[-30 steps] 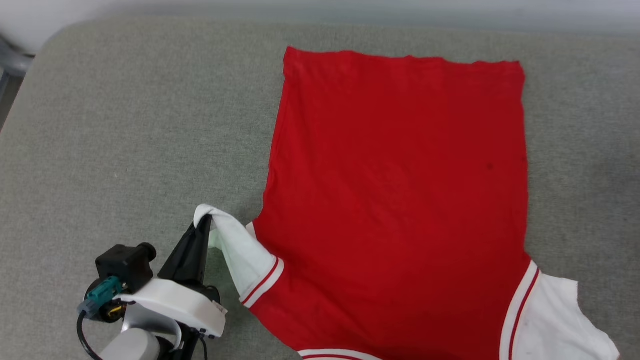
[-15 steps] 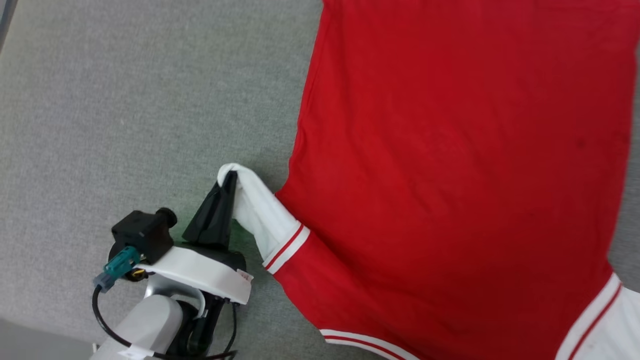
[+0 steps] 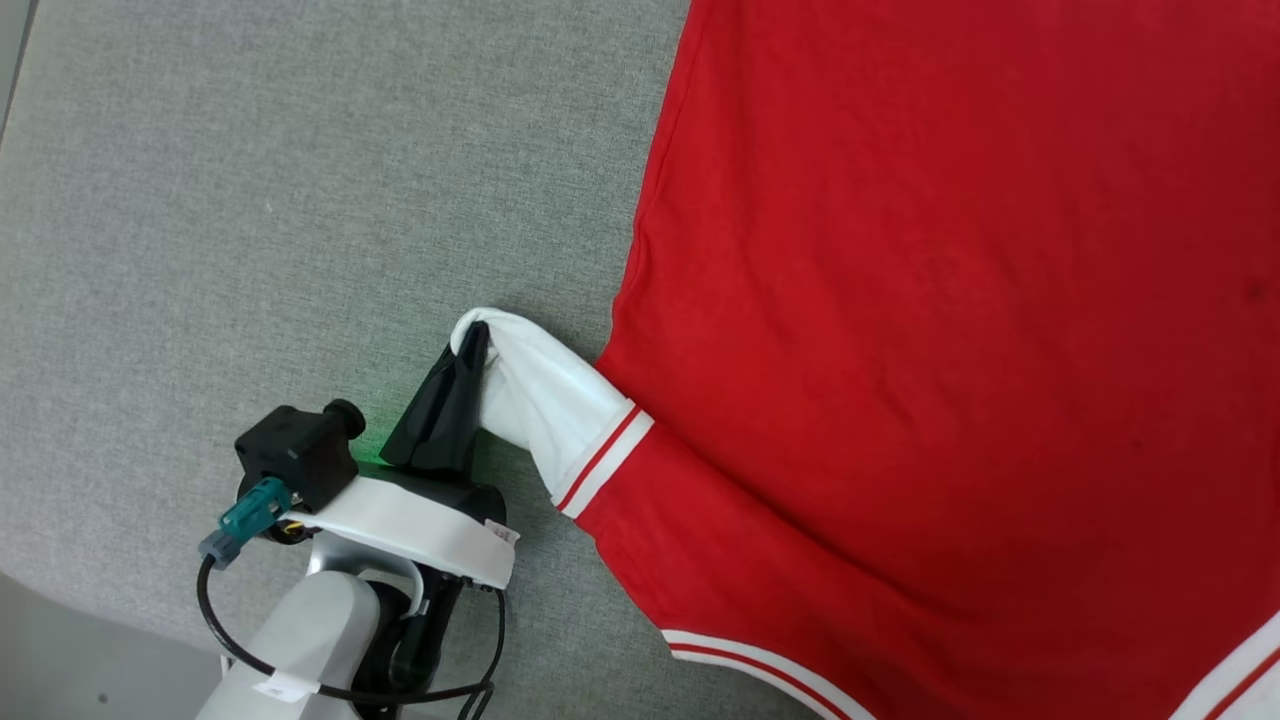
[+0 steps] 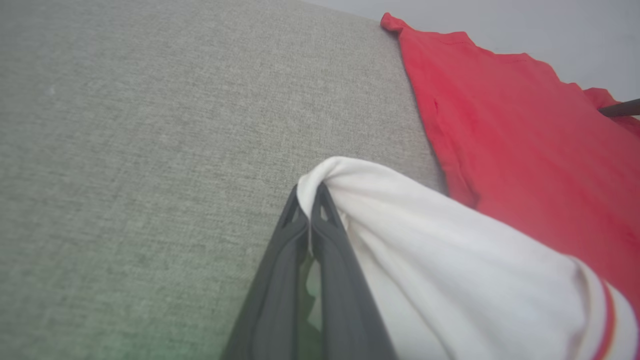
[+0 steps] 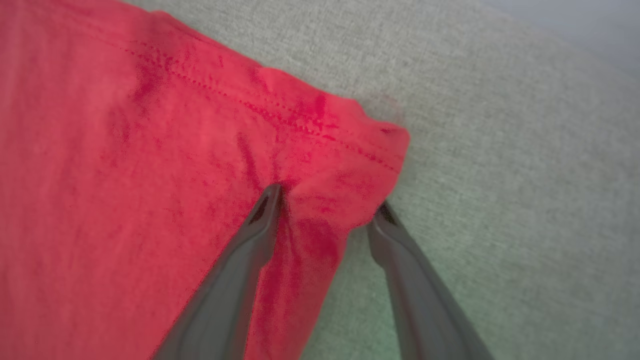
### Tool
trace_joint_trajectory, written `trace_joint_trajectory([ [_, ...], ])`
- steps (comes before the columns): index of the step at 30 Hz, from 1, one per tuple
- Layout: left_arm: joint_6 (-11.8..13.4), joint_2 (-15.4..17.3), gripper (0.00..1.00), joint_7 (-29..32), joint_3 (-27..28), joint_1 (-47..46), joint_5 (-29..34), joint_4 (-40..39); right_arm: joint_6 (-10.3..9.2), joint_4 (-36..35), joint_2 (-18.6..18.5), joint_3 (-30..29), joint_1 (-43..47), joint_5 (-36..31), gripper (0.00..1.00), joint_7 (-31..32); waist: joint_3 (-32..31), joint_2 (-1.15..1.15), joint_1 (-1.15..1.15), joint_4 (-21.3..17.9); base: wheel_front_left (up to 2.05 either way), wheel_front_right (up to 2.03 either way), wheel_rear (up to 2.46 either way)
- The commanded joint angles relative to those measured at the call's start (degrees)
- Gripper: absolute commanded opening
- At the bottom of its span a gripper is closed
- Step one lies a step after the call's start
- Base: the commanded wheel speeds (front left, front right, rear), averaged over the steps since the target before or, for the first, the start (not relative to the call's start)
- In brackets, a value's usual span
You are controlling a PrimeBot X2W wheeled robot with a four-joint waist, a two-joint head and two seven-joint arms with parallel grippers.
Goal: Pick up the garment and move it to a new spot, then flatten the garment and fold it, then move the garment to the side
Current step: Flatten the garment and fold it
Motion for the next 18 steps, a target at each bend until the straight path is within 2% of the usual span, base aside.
trace_joint_trajectory([
  [1, -0.25, -0.32, 0.00, -0.15, 0.59, 0.48, 0.42, 0.34, 0.09, 2.01, 0.28, 1.31, 3.57, 0.02, 0.00, -0.10, -0.47, 0.00, 0.00, -0.16, 0.00, 0.00, 0.00],
  [8, -1.25, -0.97, 0.00, -0.15, 3.16, 3.02, 1.43, 2.37, 0.03, -1.08, -1.30, 2.62, 1.86, 1.11, 0.00, -10.42, -5.74, 0.00, 0.00, -1.82, 0.00, 0.00, 0.00],
  [14, -0.67, -0.31, 0.00, -0.15, 5.29, 7.50, 1.48, 3.55, 0.03, -6.51, -5.87, 7.28, 7.52, 4.30, 0.00, -16.62, -12.76, 0.00, 0.00, -4.50, 0.00, 0.00, 0.00],
  [18, 0.08, 0.39, 0.00, -0.15, 6.47, 10.93, 1.03, 3.63, 0.03, -11.32, -9.54, 7.84, 13.62, 7.20, 0.00, -19.76, -17.09, 0.00, 0.00, -6.44, 0.00, 0.00, 0.00],
])
